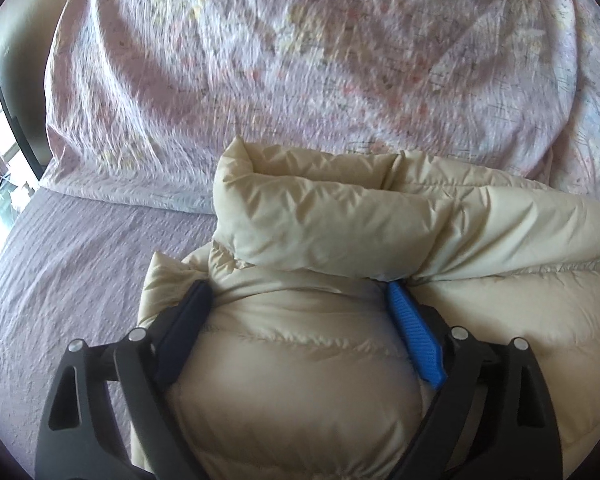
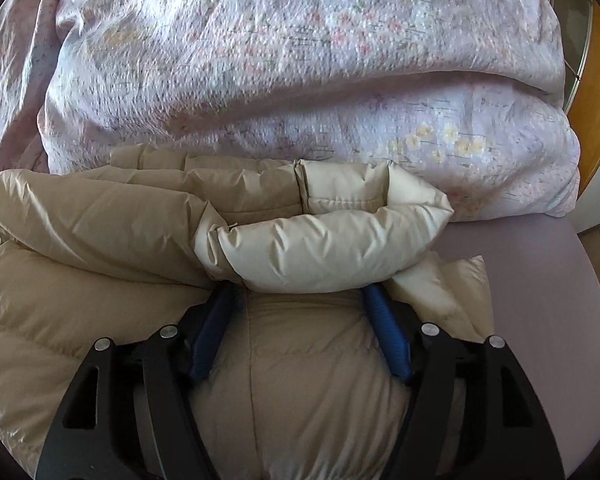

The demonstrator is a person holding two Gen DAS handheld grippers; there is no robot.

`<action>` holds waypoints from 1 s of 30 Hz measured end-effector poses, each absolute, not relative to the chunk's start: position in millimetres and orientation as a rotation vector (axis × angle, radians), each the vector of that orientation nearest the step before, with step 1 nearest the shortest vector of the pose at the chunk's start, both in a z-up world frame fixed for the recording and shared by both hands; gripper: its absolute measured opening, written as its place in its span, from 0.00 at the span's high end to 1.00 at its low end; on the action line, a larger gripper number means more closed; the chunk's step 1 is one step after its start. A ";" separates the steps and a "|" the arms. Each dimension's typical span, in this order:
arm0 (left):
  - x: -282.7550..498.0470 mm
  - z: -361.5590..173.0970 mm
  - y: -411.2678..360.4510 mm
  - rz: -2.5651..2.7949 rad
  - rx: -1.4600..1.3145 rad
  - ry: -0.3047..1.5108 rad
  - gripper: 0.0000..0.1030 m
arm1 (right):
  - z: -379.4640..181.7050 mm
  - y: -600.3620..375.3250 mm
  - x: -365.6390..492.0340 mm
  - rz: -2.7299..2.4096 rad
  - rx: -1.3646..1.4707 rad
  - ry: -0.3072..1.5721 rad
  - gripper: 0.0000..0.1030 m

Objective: Fold large clothes
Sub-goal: 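Press the folded coat down with both grippers near the collar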

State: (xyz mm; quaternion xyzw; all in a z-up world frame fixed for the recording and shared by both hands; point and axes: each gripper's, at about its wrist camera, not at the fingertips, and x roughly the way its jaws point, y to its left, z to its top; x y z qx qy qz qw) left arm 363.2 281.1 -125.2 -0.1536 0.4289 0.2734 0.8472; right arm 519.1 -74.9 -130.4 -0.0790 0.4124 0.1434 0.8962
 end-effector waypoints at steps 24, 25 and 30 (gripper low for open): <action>375.5 -137.7 285.3 0.581 -0.323 0.933 0.08 | -131.2 -80.0 527.2 0.294 -0.159 0.861 0.31; 375.6 -137.7 285.3 0.581 -0.323 0.933 0.08 | -131.2 -79.8 527.1 0.294 -0.159 0.861 0.31; 376.0 -138.2 285.6 0.582 -0.323 0.934 0.08 | -130.7 -81.2 527.6 0.294 -0.158 0.860 0.30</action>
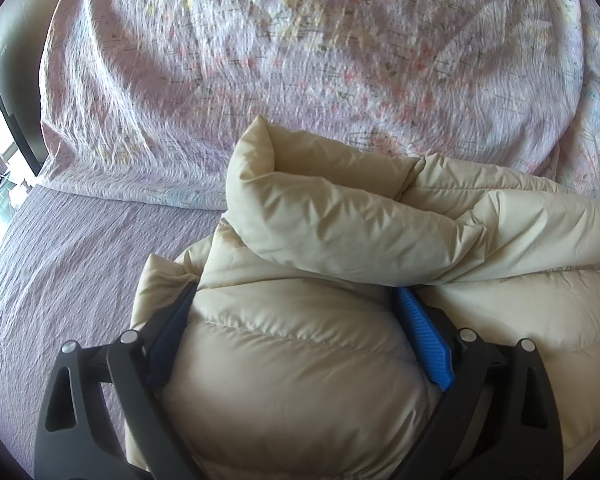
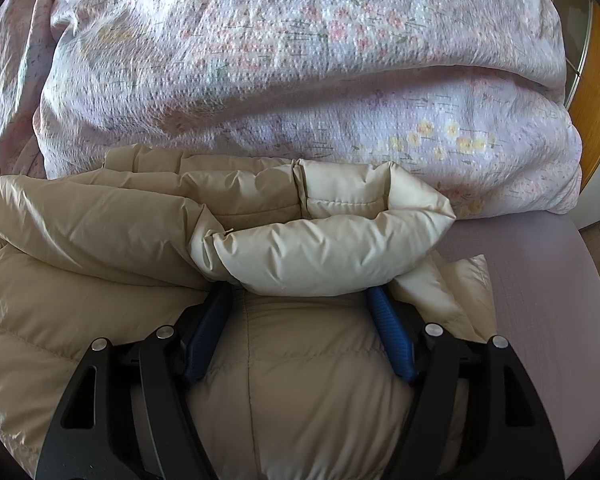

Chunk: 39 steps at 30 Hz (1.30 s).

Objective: Fold large clothes
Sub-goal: 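Press the folded coat down with both grippers near the collar, then grasp the side edge of the coat bundle with both grippers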

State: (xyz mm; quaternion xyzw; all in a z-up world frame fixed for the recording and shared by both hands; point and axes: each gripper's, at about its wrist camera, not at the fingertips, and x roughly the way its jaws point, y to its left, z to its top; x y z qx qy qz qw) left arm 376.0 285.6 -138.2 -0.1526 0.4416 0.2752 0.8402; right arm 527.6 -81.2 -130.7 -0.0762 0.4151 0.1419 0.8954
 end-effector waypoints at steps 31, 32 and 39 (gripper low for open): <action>290.2 -65.8 296.4 0.548 -0.397 0.960 0.08 | -64.1 -150.6 508.0 0.221 0.007 0.942 0.17; 279.8 -64.9 299.5 0.540 -0.414 0.964 0.08 | -63.5 -161.5 504.4 0.225 0.041 0.964 0.17; 231.8 -76.6 295.0 0.484 -0.505 1.003 0.10 | -87.8 -209.5 478.3 0.231 0.183 1.119 0.17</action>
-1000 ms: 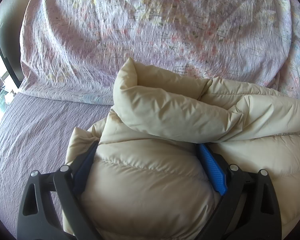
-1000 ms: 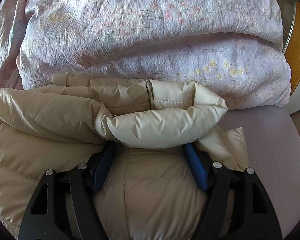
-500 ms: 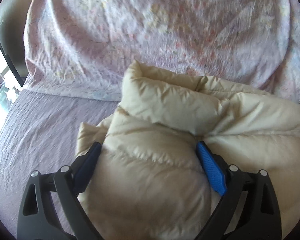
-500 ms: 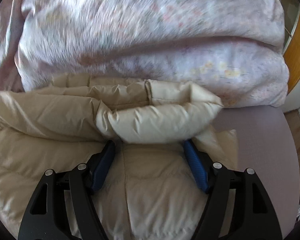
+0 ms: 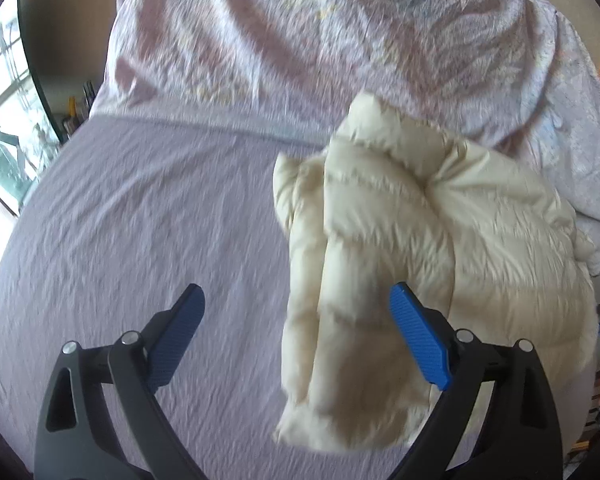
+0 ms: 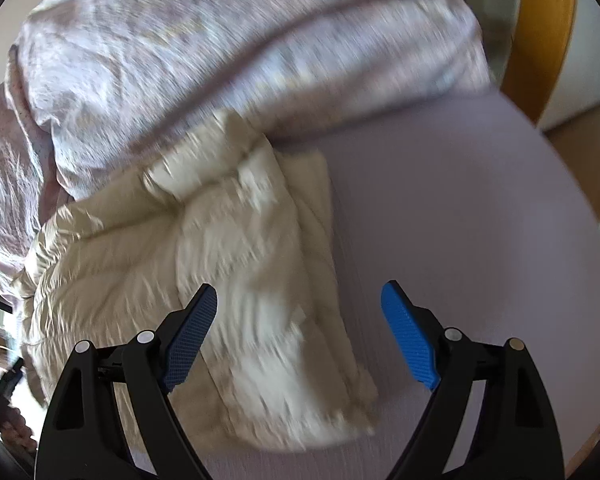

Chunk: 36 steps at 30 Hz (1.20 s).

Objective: Fold large clothes
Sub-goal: 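Grasp the side edge of the coat bundle with both grippers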

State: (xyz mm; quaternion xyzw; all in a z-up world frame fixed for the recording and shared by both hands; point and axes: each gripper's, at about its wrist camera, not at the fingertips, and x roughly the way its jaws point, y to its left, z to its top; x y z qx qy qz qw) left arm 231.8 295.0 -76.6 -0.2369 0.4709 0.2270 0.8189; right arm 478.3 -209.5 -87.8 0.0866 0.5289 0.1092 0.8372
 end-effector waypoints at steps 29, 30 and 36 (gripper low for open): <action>202.5 -84.0 235.7 0.453 -0.709 0.997 0.79 | -142.9 -227.5 421.0 0.289 0.559 1.241 0.77; 204.5 -81.7 233.2 0.453 -0.696 0.993 0.81 | -139.5 -224.2 419.1 0.292 0.543 1.233 0.78; 190.5 -70.7 230.5 0.464 -0.679 0.957 0.85 | -125.9 -224.0 411.8 0.329 0.534 1.217 0.81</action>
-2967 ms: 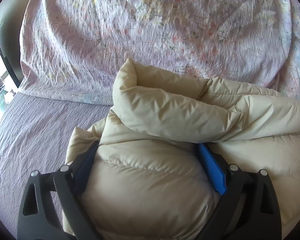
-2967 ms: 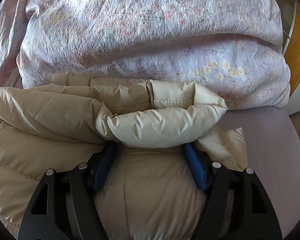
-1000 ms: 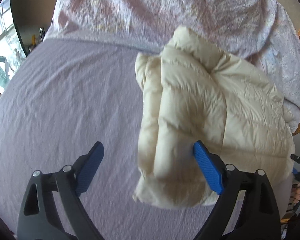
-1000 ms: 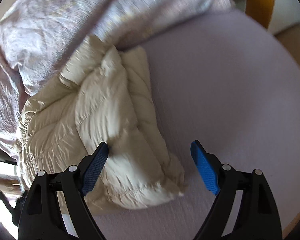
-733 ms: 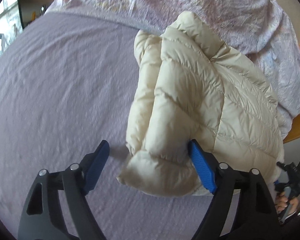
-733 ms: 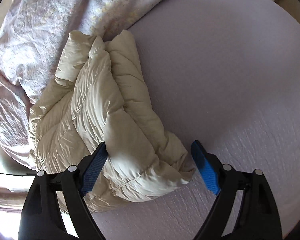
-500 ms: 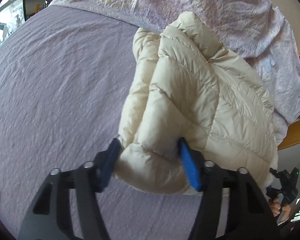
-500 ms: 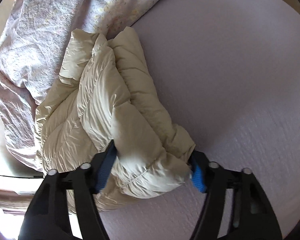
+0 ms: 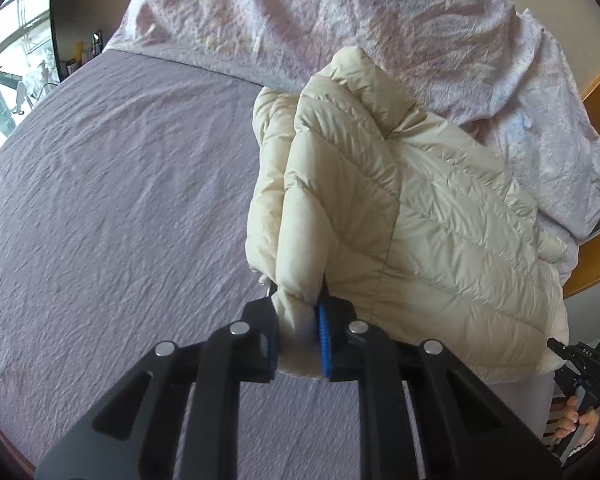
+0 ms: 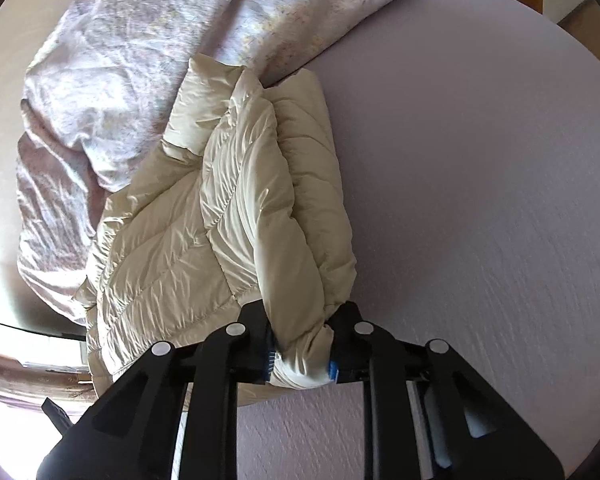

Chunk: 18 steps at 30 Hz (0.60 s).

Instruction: Fold large clothes

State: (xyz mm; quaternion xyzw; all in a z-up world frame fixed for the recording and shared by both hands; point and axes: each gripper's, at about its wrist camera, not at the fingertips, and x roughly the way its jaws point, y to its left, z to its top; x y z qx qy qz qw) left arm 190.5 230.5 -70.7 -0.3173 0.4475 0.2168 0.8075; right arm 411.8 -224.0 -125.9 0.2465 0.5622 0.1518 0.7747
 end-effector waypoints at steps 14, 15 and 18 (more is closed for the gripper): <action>112.9 -56.9 226.1 0.525 -0.653 0.949 0.86 | -133.4 -225.6 367.0 0.423 0.579 1.265 0.81; 107.4 -56.9 226.1 0.529 -0.652 0.950 0.86 | -134.7 -225.2 361.3 0.430 0.578 1.270 0.81; 90.8 -57.3 226.2 0.547 -0.651 0.957 0.86 | -135.8 -225.4 347.5 0.448 0.568 1.279 0.81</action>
